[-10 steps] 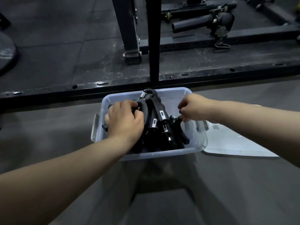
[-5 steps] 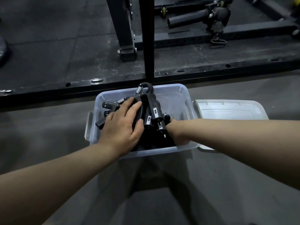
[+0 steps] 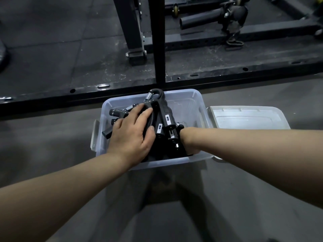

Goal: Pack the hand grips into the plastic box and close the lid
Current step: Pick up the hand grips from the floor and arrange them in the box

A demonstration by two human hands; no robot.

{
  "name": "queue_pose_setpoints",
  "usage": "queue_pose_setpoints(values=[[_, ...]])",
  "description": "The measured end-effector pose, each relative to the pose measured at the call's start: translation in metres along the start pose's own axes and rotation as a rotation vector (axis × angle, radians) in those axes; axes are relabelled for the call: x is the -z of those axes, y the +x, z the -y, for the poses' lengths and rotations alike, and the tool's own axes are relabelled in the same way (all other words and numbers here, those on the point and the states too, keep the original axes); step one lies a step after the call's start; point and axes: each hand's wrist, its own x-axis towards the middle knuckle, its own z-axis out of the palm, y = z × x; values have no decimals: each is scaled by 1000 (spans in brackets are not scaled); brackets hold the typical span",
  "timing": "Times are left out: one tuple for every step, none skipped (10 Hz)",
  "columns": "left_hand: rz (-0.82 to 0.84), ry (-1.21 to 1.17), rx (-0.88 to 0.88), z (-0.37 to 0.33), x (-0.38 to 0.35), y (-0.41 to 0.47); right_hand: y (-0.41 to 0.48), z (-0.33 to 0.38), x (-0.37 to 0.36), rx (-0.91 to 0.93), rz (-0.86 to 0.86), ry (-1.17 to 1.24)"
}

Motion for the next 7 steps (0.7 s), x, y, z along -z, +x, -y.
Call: queue_pose_setpoints(values=[[-11, 3, 11, -1, 0, 0, 9, -2, -8, 115, 79, -239], [-31, -5, 16, -3, 1, -1, 7, -13, 0, -18, 81, 89], [-35, -1, 43, -4, 3, -2, -4, -23, 20, 110, -75, 224], [-49, 48, 27, -4, 5, 1, -21, -42, 55, 65, -107, 311], [-61, 82, 27, -3, 5, 4, -22, -63, 75, 27, -160, 639], [-73, 104, 13, -3, 8, 7, -37, -53, 79, 133, -228, 1140], [-74, 38, -12, -3, 13, 8, -60, -24, 78, 231, -274, 1329]])
